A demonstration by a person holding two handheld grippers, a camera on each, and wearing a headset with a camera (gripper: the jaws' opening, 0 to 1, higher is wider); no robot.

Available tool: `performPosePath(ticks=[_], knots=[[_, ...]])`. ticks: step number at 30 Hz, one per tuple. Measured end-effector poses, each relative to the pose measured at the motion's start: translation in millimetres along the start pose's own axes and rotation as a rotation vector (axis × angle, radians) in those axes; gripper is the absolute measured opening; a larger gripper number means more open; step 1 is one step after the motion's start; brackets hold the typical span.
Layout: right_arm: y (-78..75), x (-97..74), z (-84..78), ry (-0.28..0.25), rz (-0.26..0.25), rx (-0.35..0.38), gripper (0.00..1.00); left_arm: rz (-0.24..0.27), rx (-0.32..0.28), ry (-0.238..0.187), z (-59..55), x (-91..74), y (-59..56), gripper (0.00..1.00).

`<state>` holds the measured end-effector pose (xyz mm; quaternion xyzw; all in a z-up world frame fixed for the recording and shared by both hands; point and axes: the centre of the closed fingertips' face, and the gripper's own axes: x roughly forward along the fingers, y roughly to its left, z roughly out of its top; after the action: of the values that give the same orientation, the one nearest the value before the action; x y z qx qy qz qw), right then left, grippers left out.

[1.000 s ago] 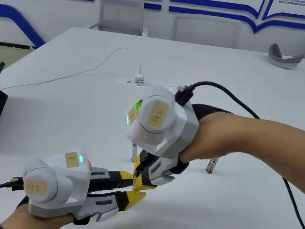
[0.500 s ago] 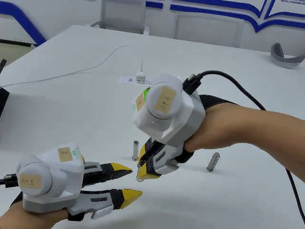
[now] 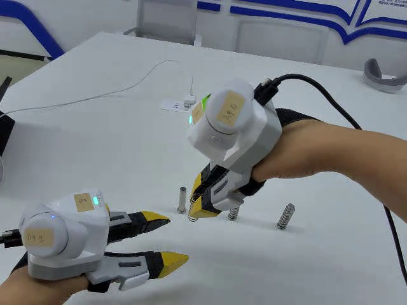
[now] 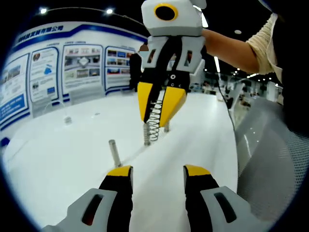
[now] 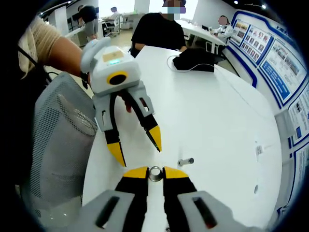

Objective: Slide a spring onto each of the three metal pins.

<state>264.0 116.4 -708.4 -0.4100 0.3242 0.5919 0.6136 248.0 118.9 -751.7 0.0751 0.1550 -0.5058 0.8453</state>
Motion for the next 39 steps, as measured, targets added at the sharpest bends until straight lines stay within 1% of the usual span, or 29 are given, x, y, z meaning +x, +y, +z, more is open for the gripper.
performPosePath(ticks=[13,17,28,33,39], knots=[[-31.4,-4.7,6.4,0.0,-0.035,0.018,0.12,0.014,-0.012,-0.002,-0.8,-2.5,4.1,0.46],[-37.8,-4.9,8.8,-0.005,-0.043,0.027,0.12,0.017,-0.013,-0.003,-0.8,-3.0,4.7,0.46],[-57.0,5.0,6.9,-0.017,-0.061,0.079,0.12,0.027,-0.022,0.0,-2.8,-4.8,6.1,0.48],[-61.6,11.7,4.7,-0.016,-0.059,0.102,0.12,0.035,-0.029,0.003,-4.8,-6.1,7.3,0.5],[-63.7,18.8,1.8,-0.01,-0.051,0.119,0.12,0.041,-0.035,0.004,-5.8,-6.7,8.9,0.51]])
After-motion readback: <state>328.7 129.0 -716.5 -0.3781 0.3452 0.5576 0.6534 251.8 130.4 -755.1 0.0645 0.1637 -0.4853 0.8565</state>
